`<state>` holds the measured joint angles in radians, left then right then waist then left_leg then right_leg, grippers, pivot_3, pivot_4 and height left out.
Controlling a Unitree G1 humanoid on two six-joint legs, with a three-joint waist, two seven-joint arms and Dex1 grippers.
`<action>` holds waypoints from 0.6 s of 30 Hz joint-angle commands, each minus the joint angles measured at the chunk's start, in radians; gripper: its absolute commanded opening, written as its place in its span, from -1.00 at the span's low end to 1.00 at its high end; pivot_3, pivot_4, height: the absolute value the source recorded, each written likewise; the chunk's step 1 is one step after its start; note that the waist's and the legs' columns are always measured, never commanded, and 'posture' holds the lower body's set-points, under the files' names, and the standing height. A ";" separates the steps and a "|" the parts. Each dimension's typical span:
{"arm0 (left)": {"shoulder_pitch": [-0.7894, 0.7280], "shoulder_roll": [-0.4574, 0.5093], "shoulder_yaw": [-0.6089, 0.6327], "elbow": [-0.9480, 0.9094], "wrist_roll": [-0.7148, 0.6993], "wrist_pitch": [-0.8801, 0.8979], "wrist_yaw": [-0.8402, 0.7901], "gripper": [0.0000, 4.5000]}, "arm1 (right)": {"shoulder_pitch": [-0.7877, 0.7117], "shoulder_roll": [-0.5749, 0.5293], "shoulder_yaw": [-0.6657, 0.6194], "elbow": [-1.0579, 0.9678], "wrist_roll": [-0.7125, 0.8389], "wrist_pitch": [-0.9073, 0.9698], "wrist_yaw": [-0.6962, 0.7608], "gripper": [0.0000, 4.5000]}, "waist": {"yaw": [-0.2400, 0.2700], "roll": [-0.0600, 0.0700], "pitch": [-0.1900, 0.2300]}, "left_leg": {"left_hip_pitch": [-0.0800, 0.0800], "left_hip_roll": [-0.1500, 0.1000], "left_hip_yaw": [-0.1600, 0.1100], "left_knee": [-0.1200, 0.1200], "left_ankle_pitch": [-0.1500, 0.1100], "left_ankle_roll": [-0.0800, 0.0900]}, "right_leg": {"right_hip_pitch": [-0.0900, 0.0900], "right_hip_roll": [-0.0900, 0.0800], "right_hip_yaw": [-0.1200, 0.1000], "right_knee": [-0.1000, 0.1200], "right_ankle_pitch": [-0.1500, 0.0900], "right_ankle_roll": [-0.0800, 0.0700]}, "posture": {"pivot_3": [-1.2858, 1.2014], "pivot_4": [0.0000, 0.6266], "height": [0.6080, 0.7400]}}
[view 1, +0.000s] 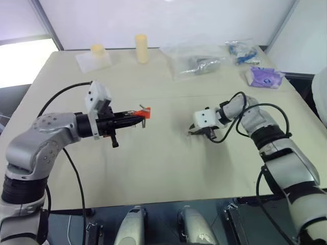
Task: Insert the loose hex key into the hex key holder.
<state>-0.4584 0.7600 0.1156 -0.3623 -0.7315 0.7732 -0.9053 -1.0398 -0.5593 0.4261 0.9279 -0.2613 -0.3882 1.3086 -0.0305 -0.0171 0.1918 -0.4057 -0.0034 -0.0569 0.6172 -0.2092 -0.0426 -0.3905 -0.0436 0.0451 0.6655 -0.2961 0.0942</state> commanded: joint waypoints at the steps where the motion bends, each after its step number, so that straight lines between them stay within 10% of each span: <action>1: -0.004 0.003 0.020 -0.029 -0.003 -0.021 0.007 -1.00 | -0.009 0.020 0.015 0.079 -0.036 0.013 -0.010 -0.77 | -0.007 -0.001 0.000 | 0.000 0.000 0.000 0.000 0.000 0.000 | 0.001 0.000 0.000 0.000 0.000 0.000 | 0.03 -0.52 1.00; 12: -0.011 -0.007 0.011 -0.021 0.004 -0.037 0.020 -1.00 | -0.004 0.008 0.000 0.074 -0.043 -0.046 -0.072 -0.96 | -0.012 -0.001 -0.001 | 0.001 0.000 -0.001 0.000 0.000 0.000 | 0.002 0.000 -0.001 0.000 0.000 0.000 | 0.03 -0.52 1.00; 18: -0.017 -0.020 0.005 -0.019 0.006 -0.041 0.029 -1.00 | -0.049 0.086 -0.216 -0.045 0.093 -0.023 -0.443 -0.96 | -0.016 0.000 0.000 | -0.002 0.000 -0.001 0.000 0.000 0.000 | -0.004 0.000 0.000 0.001 0.000 0.000 | 0.03 -0.52 1.00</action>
<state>-0.4587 0.7405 0.1096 -0.3625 -0.7273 0.7554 -0.8802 -1.0409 -0.4922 0.3010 0.9579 -0.2367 -0.4255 0.9898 -0.0462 -0.0173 0.1916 -0.4090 -0.0035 -0.0568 0.6167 -0.2090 -0.0430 -0.3960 -0.0440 0.0465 0.6678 -0.2960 0.0943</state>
